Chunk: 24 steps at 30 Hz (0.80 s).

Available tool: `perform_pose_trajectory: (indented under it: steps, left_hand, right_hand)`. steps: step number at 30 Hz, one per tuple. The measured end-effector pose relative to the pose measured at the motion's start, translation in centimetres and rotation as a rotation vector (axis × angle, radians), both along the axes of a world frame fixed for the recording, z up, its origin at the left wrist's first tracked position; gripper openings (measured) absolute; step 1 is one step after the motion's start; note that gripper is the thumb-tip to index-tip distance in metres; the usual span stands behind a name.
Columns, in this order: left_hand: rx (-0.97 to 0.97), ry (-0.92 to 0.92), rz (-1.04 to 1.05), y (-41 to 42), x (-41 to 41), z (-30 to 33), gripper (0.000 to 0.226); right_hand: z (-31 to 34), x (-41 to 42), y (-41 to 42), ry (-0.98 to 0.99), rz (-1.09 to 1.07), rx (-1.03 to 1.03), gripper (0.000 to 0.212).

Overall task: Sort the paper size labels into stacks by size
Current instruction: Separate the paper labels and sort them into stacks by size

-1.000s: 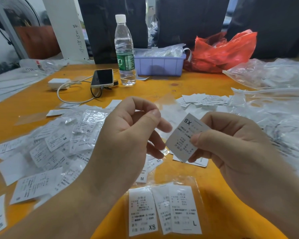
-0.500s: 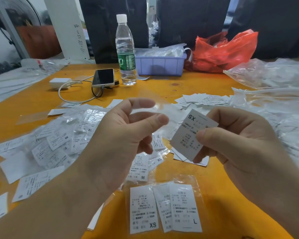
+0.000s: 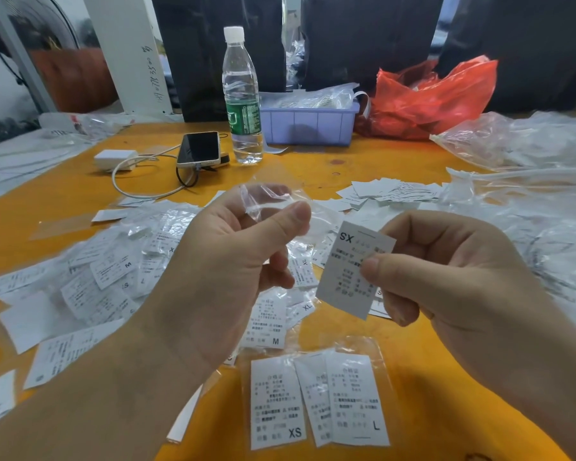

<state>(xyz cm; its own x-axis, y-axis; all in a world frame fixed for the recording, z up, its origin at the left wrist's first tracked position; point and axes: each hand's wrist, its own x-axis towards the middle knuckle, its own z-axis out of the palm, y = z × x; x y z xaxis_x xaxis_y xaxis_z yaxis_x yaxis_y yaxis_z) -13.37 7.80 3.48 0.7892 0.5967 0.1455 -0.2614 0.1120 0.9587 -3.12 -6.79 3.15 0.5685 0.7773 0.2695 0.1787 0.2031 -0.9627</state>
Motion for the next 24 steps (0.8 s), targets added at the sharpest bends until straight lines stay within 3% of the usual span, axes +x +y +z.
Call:
perform_pose_trajectory:
  steps: [5, 11, 17, 22, 24]
  left_hand:
    - [0.021, -0.006, -0.013, -0.1, -0.1, -0.1, 0.027]
    - [0.032, 0.008, -0.008, -0.1, 0.1, -0.3, 0.029]
    - [0.033, 0.089, -0.065, -0.1, 0.2, -0.4, 0.043]
    - [0.091, 0.118, -0.242, -0.4, 0.0, -0.6, 0.013]
    - [0.108, 0.127, -0.255, -0.3, 0.0, -0.6, 0.014]
  right_hand:
    - [-0.5, 0.1, 0.0, 0.002, 0.038, -0.039, 0.024]
    - [-0.6, 0.0, 0.0, -0.014, 0.06, 0.036, 0.026]
    - [-1.0, -0.2, -0.2, -0.215, 0.007, 0.092, 0.03]
    - [-1.4, 0.0, 0.1, -0.336, -0.123, 0.055, 0.021]
    - [-1.5, -0.1, 0.1, -0.316, -0.116, 0.044, 0.014]
